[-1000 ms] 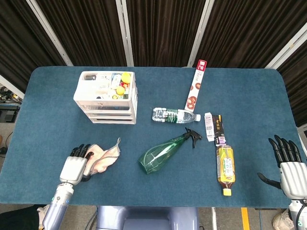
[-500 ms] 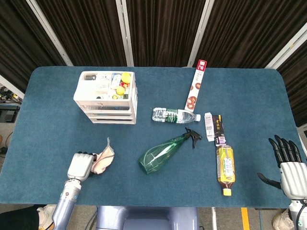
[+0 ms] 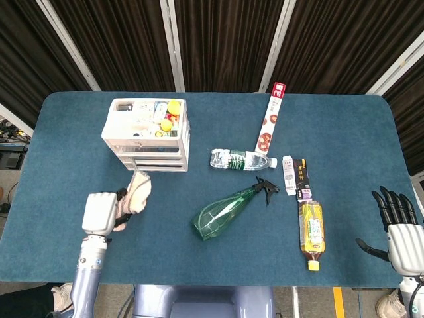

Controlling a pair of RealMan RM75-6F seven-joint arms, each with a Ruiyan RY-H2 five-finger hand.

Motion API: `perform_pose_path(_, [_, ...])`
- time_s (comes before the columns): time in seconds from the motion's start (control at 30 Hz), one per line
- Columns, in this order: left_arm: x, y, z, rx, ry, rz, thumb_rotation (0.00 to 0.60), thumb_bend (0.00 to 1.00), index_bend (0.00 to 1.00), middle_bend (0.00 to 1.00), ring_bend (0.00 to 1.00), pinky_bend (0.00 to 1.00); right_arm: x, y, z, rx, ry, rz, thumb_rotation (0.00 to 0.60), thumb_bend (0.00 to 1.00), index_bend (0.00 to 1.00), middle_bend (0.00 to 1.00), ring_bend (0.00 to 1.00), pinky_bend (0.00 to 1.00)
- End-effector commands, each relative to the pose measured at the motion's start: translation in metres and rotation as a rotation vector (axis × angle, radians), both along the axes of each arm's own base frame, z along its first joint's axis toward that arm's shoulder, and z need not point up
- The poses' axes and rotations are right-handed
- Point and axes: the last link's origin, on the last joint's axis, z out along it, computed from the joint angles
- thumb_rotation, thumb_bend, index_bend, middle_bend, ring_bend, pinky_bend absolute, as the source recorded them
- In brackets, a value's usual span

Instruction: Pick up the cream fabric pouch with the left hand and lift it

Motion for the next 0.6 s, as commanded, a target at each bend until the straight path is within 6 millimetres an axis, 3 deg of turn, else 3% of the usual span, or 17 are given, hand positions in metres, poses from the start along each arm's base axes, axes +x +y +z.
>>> perform_pose_path(0.03, [0.015,0.005,0.025,0.060,-0.045,-0.043,0.600,0.66,0.93,0.77,0.71,0.68,0.000,0.000,0.000,0.000,0.001,-0.001,0.600,0.00,0.00,0.00,0.00,0.00])
perform_pose_path(0.33, [0.035,-0.013,0.042,0.070,-0.075,-0.104,0.600,0.66,0.95,0.79,0.72,0.69,0.000,0.000,0.000,-0.002,0.000,-0.001,0.600,0.00,0.00,0.00,0.00,0.00])
perform_pose_path(0.6, [0.030,-0.011,0.042,0.082,-0.067,-0.090,0.600,0.66,0.95,0.79,0.72,0.69,0.001,0.001,0.000,-0.001,-0.005,0.005,0.600,0.00,0.00,0.00,0.00,0.00])
